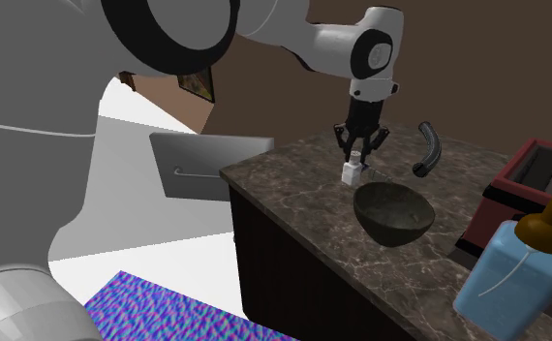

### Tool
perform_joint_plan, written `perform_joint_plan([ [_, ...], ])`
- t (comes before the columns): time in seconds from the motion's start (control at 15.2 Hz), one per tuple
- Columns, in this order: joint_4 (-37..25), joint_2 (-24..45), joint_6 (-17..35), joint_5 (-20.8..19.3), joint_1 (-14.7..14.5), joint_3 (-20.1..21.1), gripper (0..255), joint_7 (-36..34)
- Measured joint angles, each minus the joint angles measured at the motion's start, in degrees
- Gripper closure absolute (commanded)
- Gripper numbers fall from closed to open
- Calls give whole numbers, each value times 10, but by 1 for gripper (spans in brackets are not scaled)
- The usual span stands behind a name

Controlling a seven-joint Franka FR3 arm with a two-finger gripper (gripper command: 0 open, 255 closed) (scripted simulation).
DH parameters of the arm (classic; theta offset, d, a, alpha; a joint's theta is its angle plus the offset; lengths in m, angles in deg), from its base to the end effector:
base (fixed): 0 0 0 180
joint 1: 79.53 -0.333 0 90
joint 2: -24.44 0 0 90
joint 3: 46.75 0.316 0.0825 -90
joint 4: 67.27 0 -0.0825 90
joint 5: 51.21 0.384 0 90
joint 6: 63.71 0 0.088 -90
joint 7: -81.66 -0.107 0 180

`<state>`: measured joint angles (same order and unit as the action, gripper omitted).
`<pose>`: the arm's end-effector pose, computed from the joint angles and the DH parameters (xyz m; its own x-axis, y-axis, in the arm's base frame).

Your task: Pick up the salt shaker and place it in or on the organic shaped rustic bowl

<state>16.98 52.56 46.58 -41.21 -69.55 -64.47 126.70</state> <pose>0.6327 -0.2795 0.4051 0.9626 0.2709 0.0046 0.2710 -0.9623 -0.0222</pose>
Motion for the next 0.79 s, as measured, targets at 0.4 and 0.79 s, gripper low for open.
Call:
perform_joint_plan([
  [0.4, -34, -8, -42, -4, 2, -2, 255, -2],
  [0.79, -80, -9, -89, -6, 5, -3, 255, -7],
])
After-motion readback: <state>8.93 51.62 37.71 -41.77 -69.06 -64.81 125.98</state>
